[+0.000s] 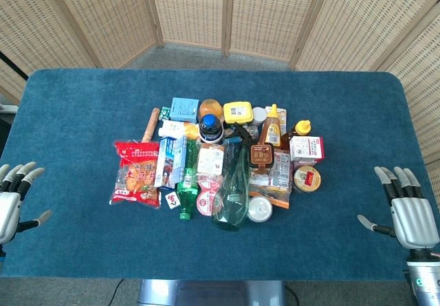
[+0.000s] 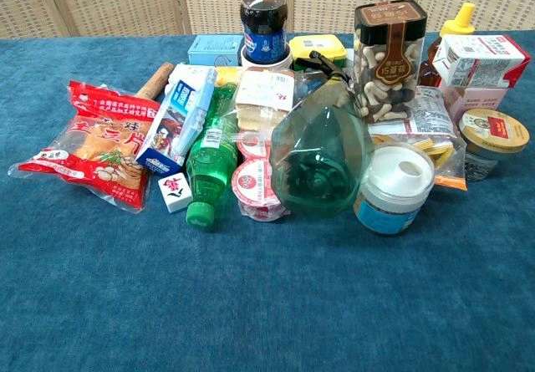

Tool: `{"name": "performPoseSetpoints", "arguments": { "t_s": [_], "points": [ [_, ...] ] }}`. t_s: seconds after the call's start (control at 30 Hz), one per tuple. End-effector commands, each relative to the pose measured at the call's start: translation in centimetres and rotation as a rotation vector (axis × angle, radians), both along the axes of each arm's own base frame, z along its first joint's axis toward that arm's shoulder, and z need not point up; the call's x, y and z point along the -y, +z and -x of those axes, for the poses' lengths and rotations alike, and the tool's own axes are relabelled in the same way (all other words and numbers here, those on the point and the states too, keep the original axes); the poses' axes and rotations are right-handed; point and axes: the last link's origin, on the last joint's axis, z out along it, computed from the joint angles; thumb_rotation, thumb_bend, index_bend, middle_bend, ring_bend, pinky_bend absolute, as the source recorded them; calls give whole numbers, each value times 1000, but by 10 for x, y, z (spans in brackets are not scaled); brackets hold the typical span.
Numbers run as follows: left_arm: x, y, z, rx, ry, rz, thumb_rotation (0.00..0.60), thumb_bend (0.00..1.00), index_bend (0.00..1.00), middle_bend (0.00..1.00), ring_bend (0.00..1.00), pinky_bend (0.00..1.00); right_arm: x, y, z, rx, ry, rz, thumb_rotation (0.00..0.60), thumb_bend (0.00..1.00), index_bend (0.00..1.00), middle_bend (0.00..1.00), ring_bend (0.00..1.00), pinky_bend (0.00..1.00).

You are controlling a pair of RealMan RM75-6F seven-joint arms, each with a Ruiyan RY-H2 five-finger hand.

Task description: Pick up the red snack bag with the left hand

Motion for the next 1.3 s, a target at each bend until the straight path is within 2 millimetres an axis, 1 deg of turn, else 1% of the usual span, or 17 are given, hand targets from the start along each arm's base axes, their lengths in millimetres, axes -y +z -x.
{"name": "performPoseSetpoints", "arguments": {
  "t_s": [0.03,0.33,0.5,0.67,0.77,0.87,1.3],
  "points": [
    [-1,-2,2,7,-1,7,600,185,191,162,153,0,1,0,-2,1,11,7,456,0,0,110,46,82],
    [1,-1,2,12,-20,0,600,185,175,158,154,0,-1,0,-2,10,18,17,459,0,0,112,46,82],
    [-2,-2,0,3,-37,21,600,185,152,145,139,0,-3,-1,1,17,9,17,453,0,0,112,47,81],
    [-10,-10,-3,-25,-62,88,600,186,95,90,79,0,-3,1,1,15,9,25,455,0,0,111,46,81],
    [-18,-18,-5,-48,-82,136,600,185,50,48,39,0,-4,3,1,14,9,31,456,0,0,111,46,81],
    [-29,-28,-8,-72,-107,169,600,185,27,31,22,0,-5,4,1,9,5,32,455,0,0,111,47,81],
    [-80,-88,-27,-46,-189,315,600,186,28,30,21,0,-10,14,-1,-11,-11,71,455,0,0,112,46,81]
  ]
}}
